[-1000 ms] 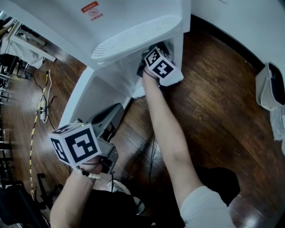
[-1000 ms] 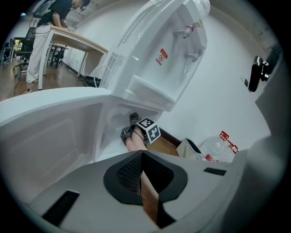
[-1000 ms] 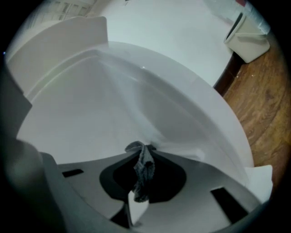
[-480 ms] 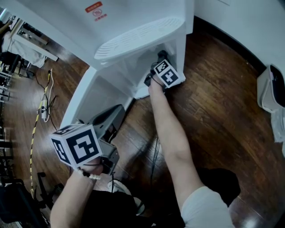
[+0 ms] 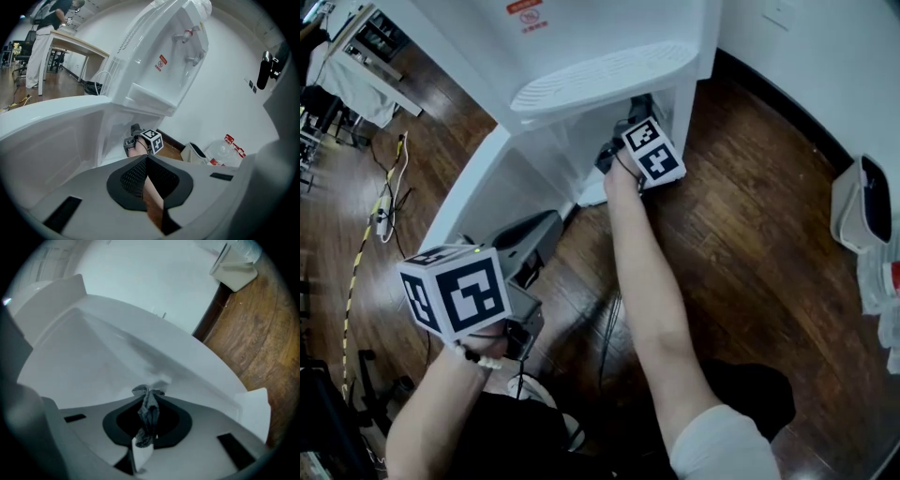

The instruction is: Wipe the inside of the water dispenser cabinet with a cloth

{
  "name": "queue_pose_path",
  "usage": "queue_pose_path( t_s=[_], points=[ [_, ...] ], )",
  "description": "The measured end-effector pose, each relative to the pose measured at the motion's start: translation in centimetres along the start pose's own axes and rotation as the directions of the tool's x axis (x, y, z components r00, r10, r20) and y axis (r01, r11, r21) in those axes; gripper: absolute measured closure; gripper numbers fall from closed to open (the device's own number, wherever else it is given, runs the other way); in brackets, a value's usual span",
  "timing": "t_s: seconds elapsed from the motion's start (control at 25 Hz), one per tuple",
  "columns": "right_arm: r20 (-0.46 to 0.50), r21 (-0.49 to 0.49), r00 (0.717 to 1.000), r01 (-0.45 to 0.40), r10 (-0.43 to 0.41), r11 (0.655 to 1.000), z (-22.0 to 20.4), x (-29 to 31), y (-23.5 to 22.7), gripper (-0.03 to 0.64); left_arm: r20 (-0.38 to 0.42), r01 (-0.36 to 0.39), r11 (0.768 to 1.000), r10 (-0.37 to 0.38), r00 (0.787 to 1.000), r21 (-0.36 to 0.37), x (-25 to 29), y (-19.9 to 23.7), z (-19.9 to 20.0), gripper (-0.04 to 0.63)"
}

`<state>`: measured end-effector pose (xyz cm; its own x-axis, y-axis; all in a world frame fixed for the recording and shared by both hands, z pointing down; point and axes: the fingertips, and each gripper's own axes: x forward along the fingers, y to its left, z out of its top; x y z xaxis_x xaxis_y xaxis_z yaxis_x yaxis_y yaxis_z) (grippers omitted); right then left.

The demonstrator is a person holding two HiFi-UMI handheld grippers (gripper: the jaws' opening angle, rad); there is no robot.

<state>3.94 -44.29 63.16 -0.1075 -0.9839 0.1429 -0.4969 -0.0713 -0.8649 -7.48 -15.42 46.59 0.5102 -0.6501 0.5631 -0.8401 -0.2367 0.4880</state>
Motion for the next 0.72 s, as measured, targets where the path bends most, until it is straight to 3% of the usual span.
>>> queue_pose_path(
  t_s=[0.24, 0.4, 0.56, 0.72],
  points=[
    [0.137, 0.036, 0.983, -0.132, 0.126, 0.991, 4.9, -3.4, 6.2, 0.574, -0.004, 0.016, 1.0, -0.016, 1.0, 0.027, -0.3, -0.5, 0.2, 0.607],
    [0.18, 0.037, 0.968, -0.184, 0.174, 0.982, 6.6, -5.1, 8.4, 0.574, 0.005, 0.03, 0.999, -0.03, 1.0, 0.018, -0.1, -0.4, 0.4, 0.607],
    [0.182, 0.026, 0.966, -0.192, 0.184, 0.981, 6.9, -5.5, 8.6, 0.574, 0.026, 0.025, 1.0, -0.024, 0.999, -0.002, 0.3, 0.2, 0.9, 0.607],
    [0.157, -0.016, 0.978, -0.137, 0.138, 0.99, 6.5, -5.1, 7.0, 0.574, 0.027, -0.088, 0.996, 0.088, 0.996, 0.016, 0.8, 2.7, 0.6, 0.607]
  ],
)
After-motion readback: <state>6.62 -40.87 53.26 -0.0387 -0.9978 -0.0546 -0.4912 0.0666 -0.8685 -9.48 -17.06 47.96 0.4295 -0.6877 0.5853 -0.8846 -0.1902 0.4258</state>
